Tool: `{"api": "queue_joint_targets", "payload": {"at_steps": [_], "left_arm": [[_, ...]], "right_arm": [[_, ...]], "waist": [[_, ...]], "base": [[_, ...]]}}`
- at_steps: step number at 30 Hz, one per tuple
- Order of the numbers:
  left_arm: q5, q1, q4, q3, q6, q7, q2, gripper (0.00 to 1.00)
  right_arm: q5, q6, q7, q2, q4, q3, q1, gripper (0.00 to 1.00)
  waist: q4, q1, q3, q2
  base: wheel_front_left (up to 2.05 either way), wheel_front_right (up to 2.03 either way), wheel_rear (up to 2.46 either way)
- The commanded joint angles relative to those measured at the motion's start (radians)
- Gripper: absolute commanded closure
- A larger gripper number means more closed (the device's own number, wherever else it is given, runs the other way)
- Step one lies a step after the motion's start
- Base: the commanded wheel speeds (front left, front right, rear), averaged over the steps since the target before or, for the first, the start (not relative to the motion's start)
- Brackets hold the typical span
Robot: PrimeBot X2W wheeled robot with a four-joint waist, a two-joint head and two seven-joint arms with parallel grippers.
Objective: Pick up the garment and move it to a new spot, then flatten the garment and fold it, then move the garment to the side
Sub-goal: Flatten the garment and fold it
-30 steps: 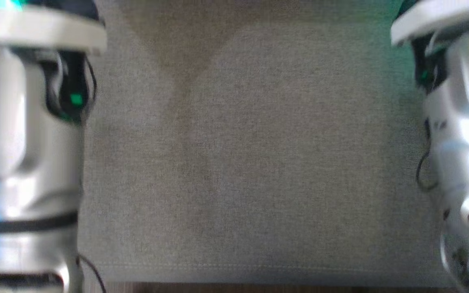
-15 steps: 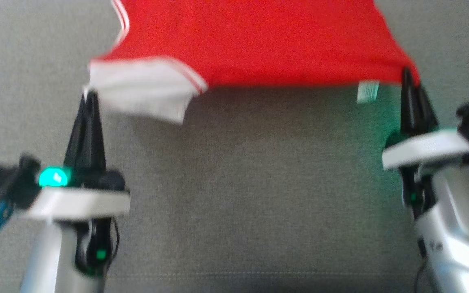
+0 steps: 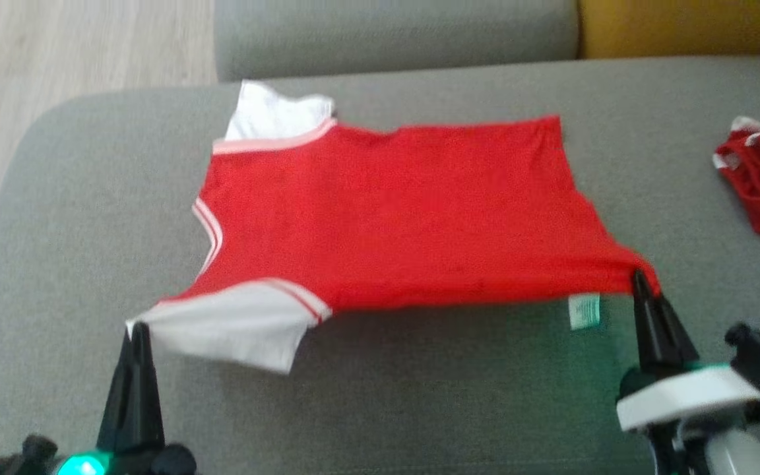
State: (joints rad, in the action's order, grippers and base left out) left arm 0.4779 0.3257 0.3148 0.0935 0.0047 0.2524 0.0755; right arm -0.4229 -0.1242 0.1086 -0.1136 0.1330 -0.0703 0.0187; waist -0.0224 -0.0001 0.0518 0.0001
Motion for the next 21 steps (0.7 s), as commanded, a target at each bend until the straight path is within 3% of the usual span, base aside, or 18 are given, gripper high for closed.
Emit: {"api": "queue_joint_targets", "payload": {"at_steps": [1,8,21], "left_arm": [[-0.008,-0.001,0.063,-0.025,0.007,-0.002,-0.002,1.00],[0.001,0.101,0.103,-0.004,0.019,-0.033,-0.001,1.00],[0.098,0.027,-0.079,0.020,-0.001,-0.023,-0.014,1.00]], "right_arm": [[0.008,-0.007,-0.022,0.003,-0.072,-0.011,0.010,1.00],[0.013,-0.007,-0.116,0.033,-0.163,0.018,0.132,1.00],[-0.026,-0.007,-0.094,0.055,0.091,-0.013,0.037,1.00]], "waist": [[-0.014,0.0001,-0.031,-0.0001],[-0.026,0.0001,-0.042,-0.0001],[-0.016,0.0001,0.020,-0.0001]], "base": [[0.00,0.00,0.00],[0.00,0.00,0.00],[0.00,0.00,0.00]]}}
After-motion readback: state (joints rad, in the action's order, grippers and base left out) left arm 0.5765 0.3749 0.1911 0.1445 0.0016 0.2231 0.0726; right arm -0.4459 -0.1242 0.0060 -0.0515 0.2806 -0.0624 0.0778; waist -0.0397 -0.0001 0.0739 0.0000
